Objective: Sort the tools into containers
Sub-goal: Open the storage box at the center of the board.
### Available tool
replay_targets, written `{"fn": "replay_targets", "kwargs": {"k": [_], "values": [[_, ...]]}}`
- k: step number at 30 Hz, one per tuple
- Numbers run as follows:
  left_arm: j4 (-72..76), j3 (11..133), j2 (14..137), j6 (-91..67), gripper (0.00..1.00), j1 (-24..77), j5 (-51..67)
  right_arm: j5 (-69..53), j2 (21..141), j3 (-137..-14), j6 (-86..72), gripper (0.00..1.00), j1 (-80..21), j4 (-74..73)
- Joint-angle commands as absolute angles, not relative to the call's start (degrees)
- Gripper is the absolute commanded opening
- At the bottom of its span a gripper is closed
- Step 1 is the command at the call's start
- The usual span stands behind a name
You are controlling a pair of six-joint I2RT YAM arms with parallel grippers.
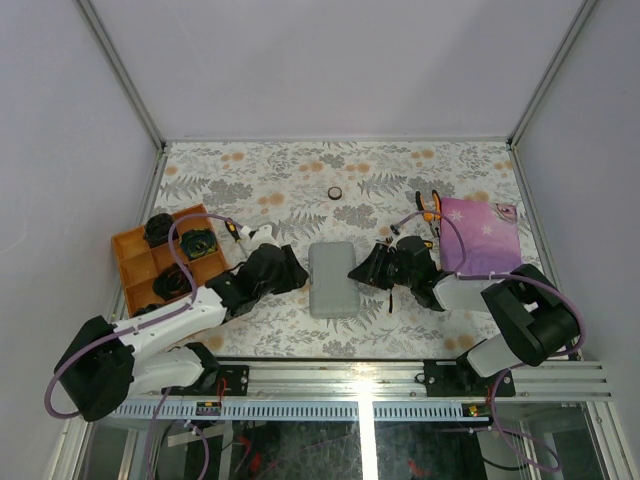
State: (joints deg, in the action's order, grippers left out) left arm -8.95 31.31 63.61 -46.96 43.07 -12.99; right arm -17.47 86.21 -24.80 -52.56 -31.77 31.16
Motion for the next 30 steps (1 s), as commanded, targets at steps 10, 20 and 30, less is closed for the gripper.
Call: {"fn": "replay_targets", "kwargs": {"k": [10, 20, 30], "values": [[1.84, 32.77, 73.22, -44.56, 0.48, 42.32, -8.83, -13.79, 88.92, -20.45, -48.8, 0.31, -31.38, 20.91], [2.99, 31.77, 75.62, -44.74, 0.39, 41.58, -9.99, -14.05, 88.99, -20.69, -48.65, 0.31, -31.39, 20.74], [4.11, 31.92, 78.56, -44.65, 0.26, 40.68, -9.6, -13.89, 88.64, -21.13, -48.36, 0.32, -31.39, 19.85]]}}
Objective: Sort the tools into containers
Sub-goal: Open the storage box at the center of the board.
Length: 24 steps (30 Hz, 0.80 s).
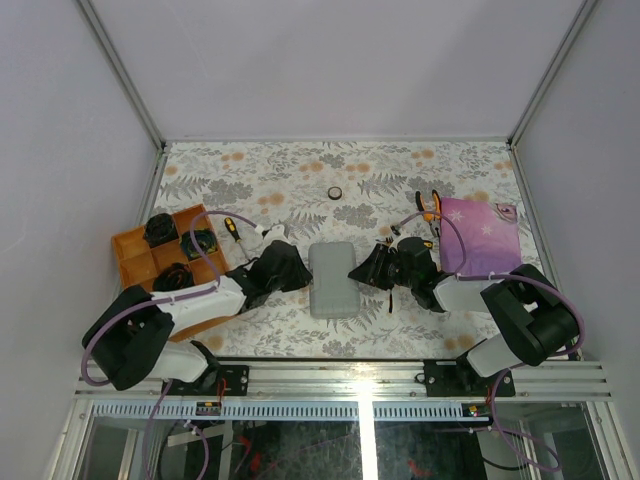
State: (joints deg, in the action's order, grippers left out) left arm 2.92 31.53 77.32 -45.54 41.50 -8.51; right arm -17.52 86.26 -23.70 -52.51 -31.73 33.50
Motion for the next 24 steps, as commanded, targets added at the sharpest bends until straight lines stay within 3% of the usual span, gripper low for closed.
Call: {"fn": "replay_targets", "kwargs": {"k": [1, 14, 24], "values": [[3.94, 31.79, 78.69, -44.76, 0.25, 40.49, -9.78, -13.93, 88.57, -21.18, -48.36, 0.31, -31.38, 19.76], [5.92, 29.16, 78.85, -43.88, 0.08, 38.34, -8.58, -13.15, 86.83, -21.61, -47.89, 0.33, -31.38, 18.05], [10.26, 27.29, 79.76, -43.8, 0.2, 37.96, -3.65, -12.74, 86.06, -21.71, -47.75, 0.36, -31.38, 17.4]]}}
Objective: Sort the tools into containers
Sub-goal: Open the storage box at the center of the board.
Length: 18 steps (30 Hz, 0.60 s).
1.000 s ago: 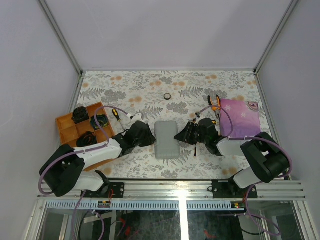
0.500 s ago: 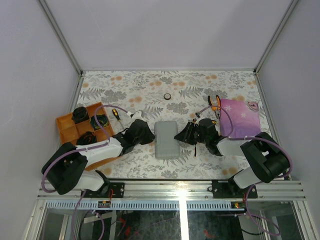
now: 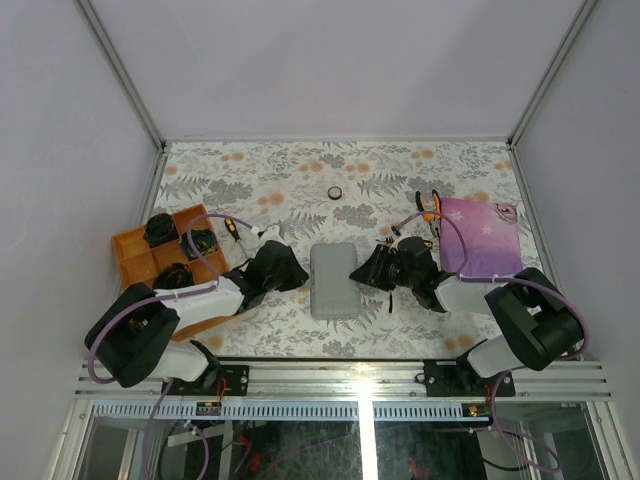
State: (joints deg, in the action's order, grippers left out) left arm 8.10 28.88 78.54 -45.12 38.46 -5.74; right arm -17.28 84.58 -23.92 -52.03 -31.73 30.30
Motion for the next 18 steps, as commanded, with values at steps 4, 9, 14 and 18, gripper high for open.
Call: {"fn": "replay_targets", "kwargs": {"k": [4, 9, 14, 18], "values": [[12.92, 26.62, 80.04, -44.4, 0.21, 37.92, -1.15, -12.91, 86.15, -21.63, -47.8, 0.36, -31.38, 17.62], [16.49, 25.18, 79.79, -45.65, 0.18, 37.82, 0.99, -12.94, 86.2, -21.57, -47.68, 0.36, -31.39, 17.58], [15.1, 25.5, 79.14, -45.75, 0.06, 37.65, 0.16, -12.71, 85.58, -21.68, -47.49, 0.36, -31.38, 17.06], [8.89, 27.18, 75.54, -45.2, 0.0, 37.62, -2.45, -11.17, 82.83, -24.11, -44.87, 0.42, -31.38, 12.53]]}}
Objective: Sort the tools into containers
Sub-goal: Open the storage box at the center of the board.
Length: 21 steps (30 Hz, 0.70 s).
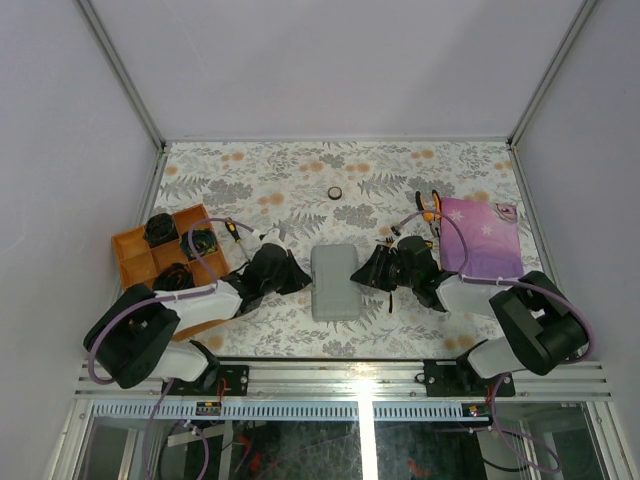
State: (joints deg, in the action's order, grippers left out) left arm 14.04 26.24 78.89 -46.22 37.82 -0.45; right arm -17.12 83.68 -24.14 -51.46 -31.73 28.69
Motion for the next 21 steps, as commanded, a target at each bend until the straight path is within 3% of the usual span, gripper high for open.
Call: {"fn": "replay_targets", "kwargs": {"k": [1, 8, 21], "values": [[7.02, 27.62, 74.09, -45.06, 0.0, 37.64, -3.17, -10.61, 81.48, -24.78, -44.07, 0.44, -31.38, 11.0], [-4.81, 30.38, 64.21, -44.48, 0.0, 37.63, -6.39, -6.59, 71.05, -29.15, -40.34, 0.66, -31.33, 1.11], [-14.58, 35.6, 54.85, -46.31, 0.0, 38.29, -3.24, -4.37, 60.59, -29.7, -40.68, 0.68, -31.31, -5.1]]}}
